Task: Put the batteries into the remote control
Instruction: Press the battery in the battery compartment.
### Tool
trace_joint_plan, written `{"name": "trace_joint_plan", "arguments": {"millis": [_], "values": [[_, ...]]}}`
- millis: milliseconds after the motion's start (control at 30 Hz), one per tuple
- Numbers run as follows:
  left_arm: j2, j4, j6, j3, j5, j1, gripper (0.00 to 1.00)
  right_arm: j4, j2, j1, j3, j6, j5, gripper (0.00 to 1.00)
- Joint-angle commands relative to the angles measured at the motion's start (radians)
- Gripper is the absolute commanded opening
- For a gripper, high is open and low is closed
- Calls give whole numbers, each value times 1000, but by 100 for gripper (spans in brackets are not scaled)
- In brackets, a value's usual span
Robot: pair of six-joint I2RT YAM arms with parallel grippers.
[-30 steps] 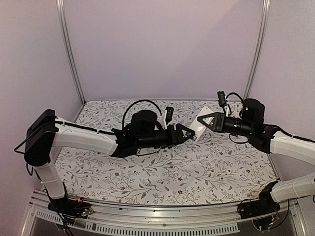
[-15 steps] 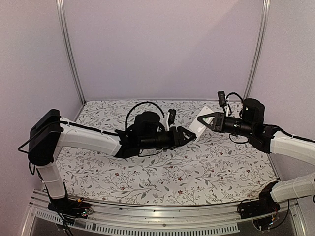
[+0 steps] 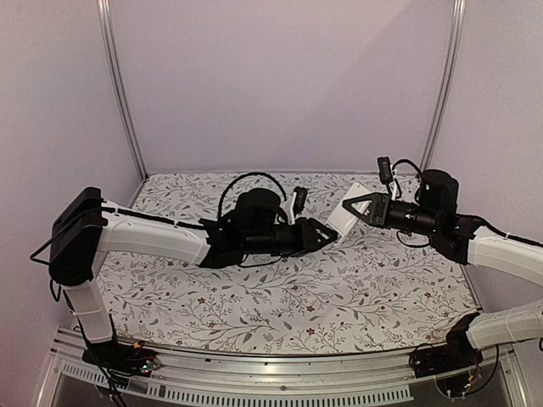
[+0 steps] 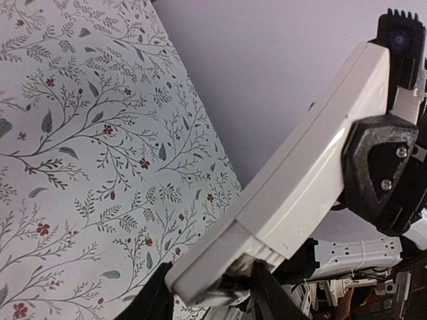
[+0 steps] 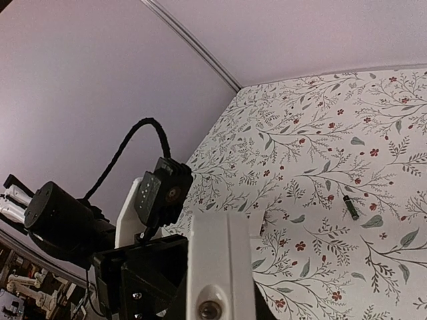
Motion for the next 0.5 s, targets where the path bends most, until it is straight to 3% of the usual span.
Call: {"name": "trace_joint_plan", "arguments": {"millis": [0,233,467], "values": [[26,-147,57,12,-28,-13,37,40,-36,6,30,23,-13,0],[24,-184,73,19,-31,-13,37,42,-39,4,29,25,-21,0],[-55,-172,227,17,-22,27,74,-39,-27,-29,12,1,14,0]]}}
